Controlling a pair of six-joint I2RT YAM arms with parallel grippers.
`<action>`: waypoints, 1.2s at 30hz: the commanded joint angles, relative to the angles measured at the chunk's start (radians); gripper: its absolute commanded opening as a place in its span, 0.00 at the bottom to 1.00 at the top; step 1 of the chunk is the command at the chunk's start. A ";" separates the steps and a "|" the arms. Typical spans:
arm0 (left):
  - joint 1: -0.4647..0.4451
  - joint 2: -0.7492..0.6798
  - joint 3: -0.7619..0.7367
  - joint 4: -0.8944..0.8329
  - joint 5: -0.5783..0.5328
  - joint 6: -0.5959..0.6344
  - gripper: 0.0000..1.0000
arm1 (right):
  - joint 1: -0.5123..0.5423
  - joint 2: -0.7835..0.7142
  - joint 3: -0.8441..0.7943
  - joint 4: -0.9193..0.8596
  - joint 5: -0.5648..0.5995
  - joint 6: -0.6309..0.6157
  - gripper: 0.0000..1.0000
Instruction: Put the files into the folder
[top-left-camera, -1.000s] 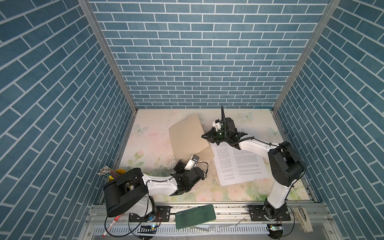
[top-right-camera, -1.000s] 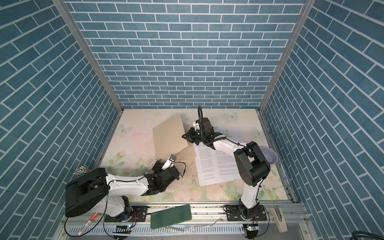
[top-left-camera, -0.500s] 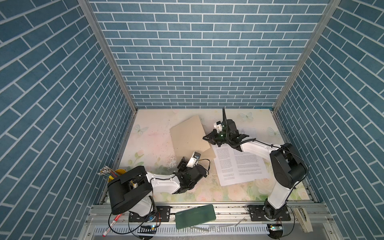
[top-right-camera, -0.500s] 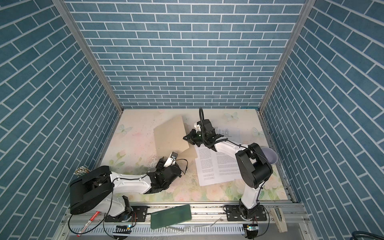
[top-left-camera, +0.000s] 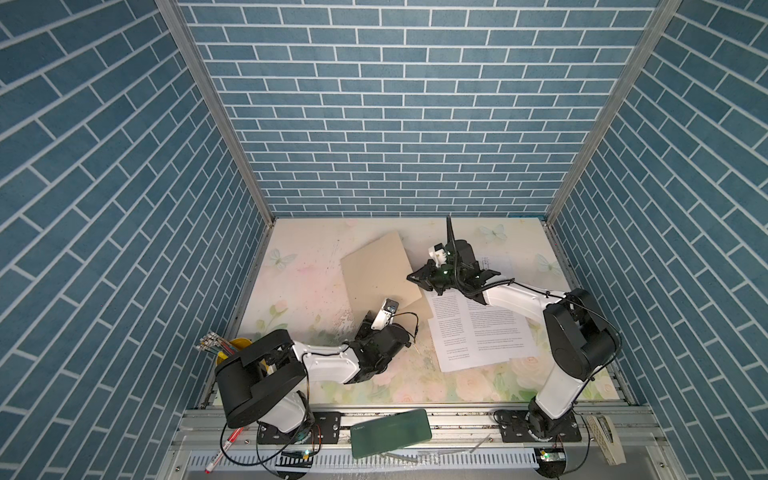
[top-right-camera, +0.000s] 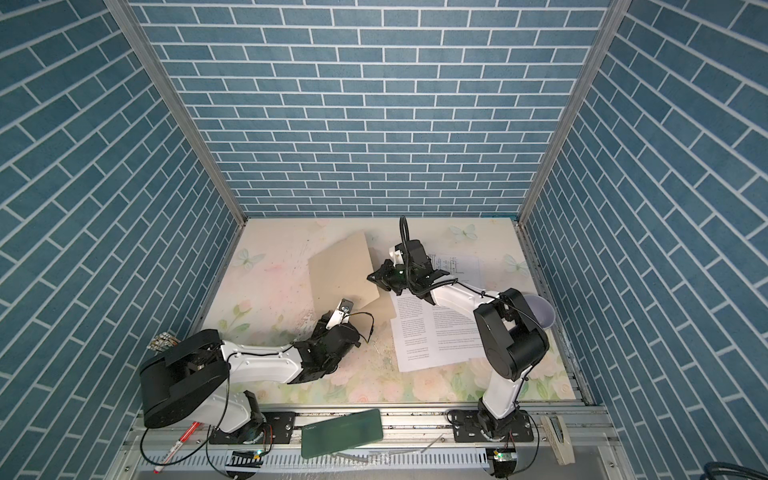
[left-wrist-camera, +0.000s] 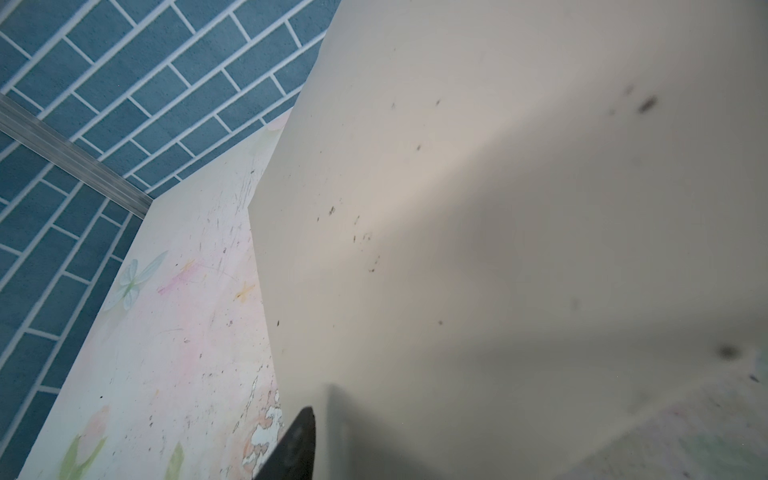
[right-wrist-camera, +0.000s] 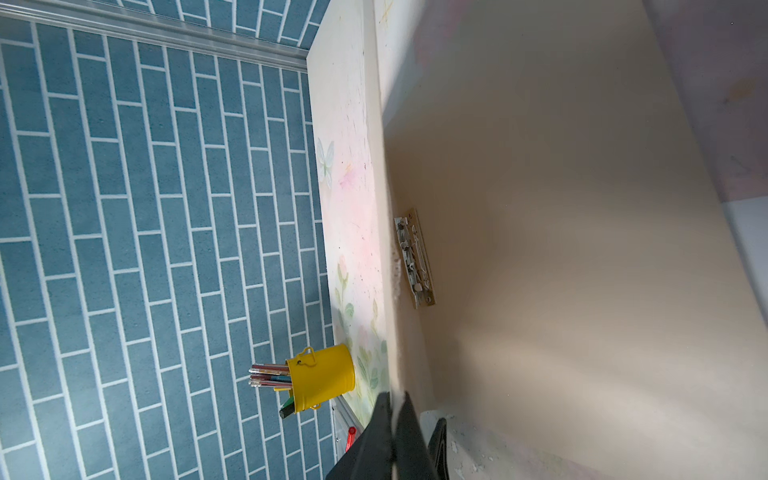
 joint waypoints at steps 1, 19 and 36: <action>0.010 0.005 0.004 0.027 0.008 0.019 0.41 | 0.002 -0.048 -0.036 -0.023 0.004 0.025 0.02; 0.014 -0.011 -0.012 0.140 0.030 0.081 0.08 | 0.000 -0.120 -0.027 -0.119 0.052 -0.057 0.22; 0.014 -0.169 -0.124 0.302 0.120 0.059 0.02 | -0.063 -0.381 -0.151 -0.199 0.299 -0.233 0.78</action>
